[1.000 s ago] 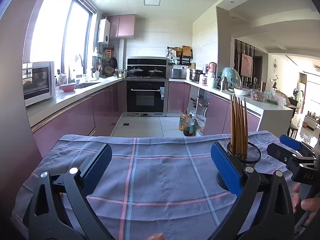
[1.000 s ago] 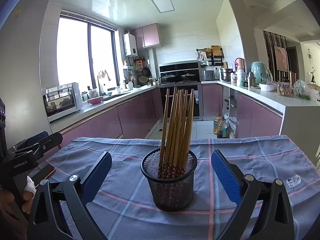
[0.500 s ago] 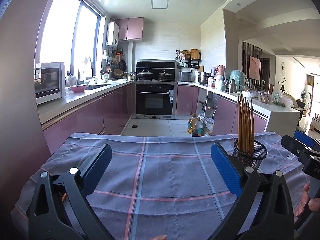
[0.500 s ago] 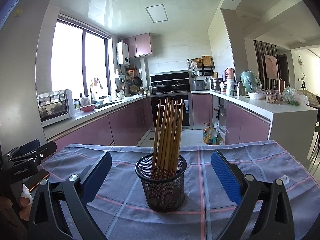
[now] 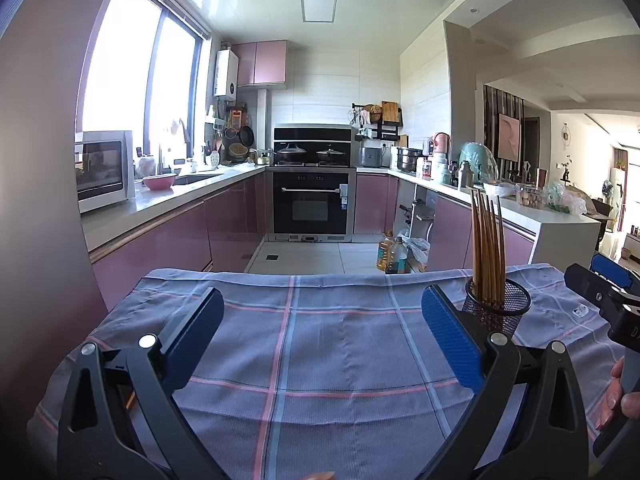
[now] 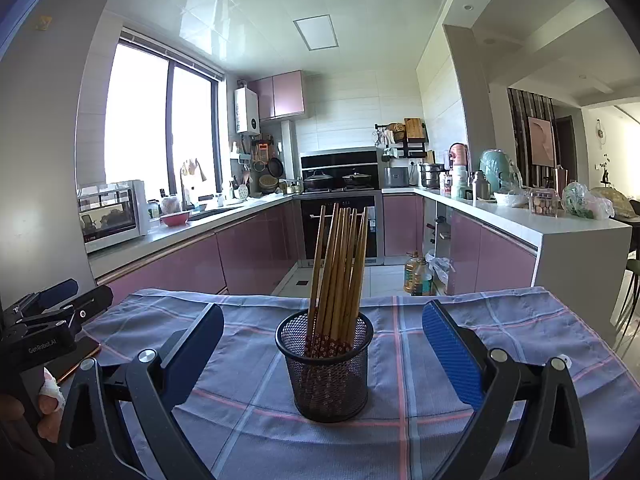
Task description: Organize utensils
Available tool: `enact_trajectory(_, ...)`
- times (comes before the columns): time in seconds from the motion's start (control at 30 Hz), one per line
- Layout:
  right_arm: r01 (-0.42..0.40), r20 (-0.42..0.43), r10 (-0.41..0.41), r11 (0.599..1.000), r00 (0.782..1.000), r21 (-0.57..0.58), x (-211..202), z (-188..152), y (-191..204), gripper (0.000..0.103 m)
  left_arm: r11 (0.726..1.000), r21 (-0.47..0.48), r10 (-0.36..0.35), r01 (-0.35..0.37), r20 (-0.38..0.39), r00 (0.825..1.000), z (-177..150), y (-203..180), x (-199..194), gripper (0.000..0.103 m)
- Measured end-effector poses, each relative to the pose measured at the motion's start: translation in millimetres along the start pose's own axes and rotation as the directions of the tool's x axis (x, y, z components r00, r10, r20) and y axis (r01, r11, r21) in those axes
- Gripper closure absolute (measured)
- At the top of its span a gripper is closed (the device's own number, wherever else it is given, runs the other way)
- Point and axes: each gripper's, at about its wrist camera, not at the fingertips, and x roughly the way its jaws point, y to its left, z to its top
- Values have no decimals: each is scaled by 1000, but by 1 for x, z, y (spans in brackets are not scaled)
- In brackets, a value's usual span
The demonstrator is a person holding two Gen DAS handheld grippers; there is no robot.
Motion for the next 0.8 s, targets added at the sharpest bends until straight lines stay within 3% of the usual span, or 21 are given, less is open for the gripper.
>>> enact_trajectory(0.8, 1, -5, -1, 1000, 1000, 0, 0, -1, 3, 7, 1000, -9, -2, 2, -2, 1000, 1, 7, -8, 6)
